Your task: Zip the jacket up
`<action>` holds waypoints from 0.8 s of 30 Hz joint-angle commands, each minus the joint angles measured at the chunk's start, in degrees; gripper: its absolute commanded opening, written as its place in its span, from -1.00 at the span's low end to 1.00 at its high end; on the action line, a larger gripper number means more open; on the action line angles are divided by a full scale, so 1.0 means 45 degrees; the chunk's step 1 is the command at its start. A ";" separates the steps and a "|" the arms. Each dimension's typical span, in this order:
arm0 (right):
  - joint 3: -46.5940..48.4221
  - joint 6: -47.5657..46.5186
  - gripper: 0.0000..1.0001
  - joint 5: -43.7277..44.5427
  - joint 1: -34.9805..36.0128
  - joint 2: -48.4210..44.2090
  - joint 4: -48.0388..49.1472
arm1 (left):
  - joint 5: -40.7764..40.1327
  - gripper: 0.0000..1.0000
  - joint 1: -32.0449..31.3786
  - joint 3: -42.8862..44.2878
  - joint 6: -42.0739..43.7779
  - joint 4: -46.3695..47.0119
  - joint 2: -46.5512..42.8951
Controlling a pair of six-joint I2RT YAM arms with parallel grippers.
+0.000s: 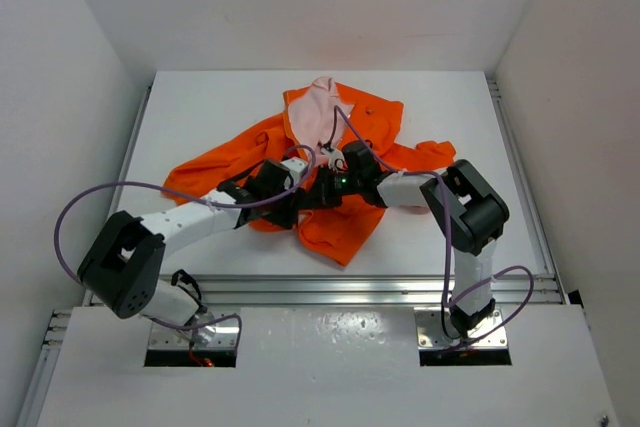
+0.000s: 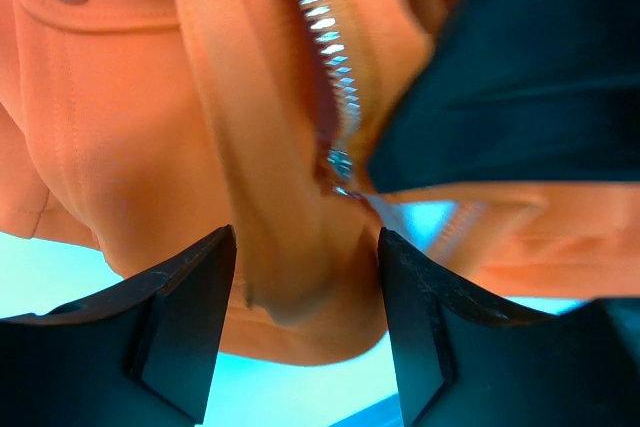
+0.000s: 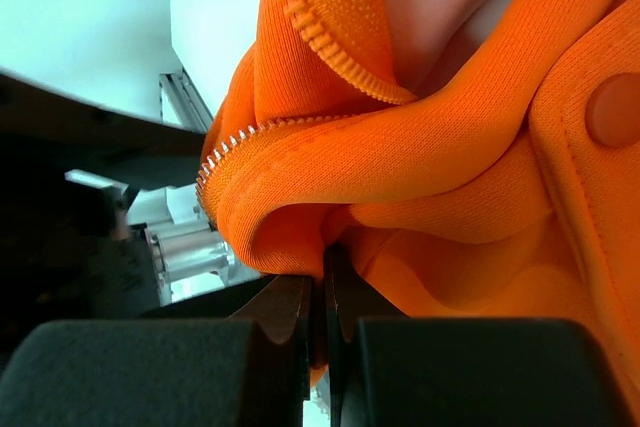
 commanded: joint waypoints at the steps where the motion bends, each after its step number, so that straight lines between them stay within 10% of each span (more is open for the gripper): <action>1: 0.0103 -0.0198 -0.99 0.0051 -0.0129 -0.0417 0.0305 | -0.0897 0.28 -0.0195 0.0492 -0.0397 0.0076 0.0595; 20: -0.0132 -0.0119 -0.99 0.0226 -0.0246 -0.0572 0.0168 | 0.1285 0.10 0.0231 0.0456 -0.0244 0.1382 0.0795; 24: -0.0540 -0.0373 -0.99 0.0188 -0.0441 -0.0924 0.0013 | 0.1274 -0.46 0.0351 0.0180 -0.0008 0.1289 0.0518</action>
